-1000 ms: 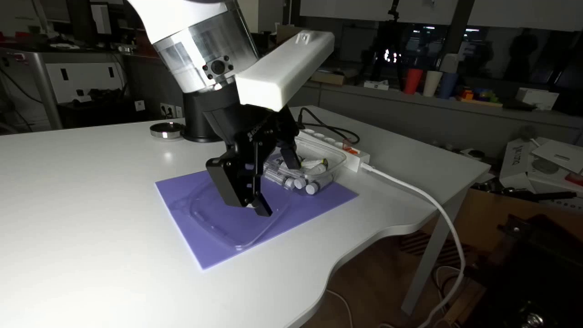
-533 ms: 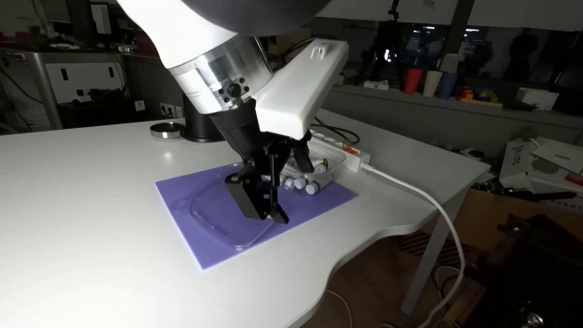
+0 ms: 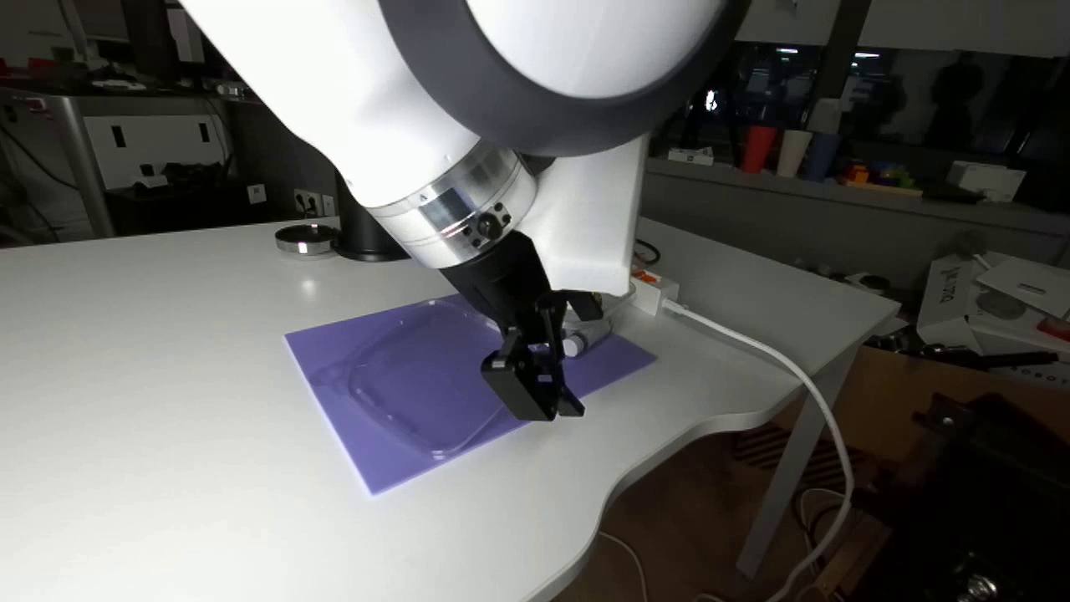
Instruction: Close the box
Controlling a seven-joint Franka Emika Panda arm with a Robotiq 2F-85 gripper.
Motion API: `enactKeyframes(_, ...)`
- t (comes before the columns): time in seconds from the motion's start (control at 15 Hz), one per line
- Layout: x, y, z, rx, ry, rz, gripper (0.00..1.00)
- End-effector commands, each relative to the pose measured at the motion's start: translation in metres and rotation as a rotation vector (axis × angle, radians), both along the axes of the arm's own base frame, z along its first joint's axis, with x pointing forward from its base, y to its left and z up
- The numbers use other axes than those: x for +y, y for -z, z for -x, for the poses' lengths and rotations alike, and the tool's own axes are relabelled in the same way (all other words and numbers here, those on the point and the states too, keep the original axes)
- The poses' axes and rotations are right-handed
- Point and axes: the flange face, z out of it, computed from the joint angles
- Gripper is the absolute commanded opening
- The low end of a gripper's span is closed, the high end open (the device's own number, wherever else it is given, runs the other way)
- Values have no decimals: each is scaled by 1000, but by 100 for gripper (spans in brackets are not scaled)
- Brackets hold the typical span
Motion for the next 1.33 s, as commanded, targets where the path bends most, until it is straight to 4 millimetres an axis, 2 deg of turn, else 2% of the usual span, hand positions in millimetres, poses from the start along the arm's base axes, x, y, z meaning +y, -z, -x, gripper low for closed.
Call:
enactKeyframes(0.0,-8,7,-12,9,-58,64,100)
enactKeyframes(0.33,0,18,-33,15,-153,135,100)
enactKeyframes(0.73,28,34,-52,40,-304,200,100)
enactKeyframes(0.93,41,42,-50,52,-365,219,100)
enactKeyframes(1.27,63,50,-33,50,-469,284,100)
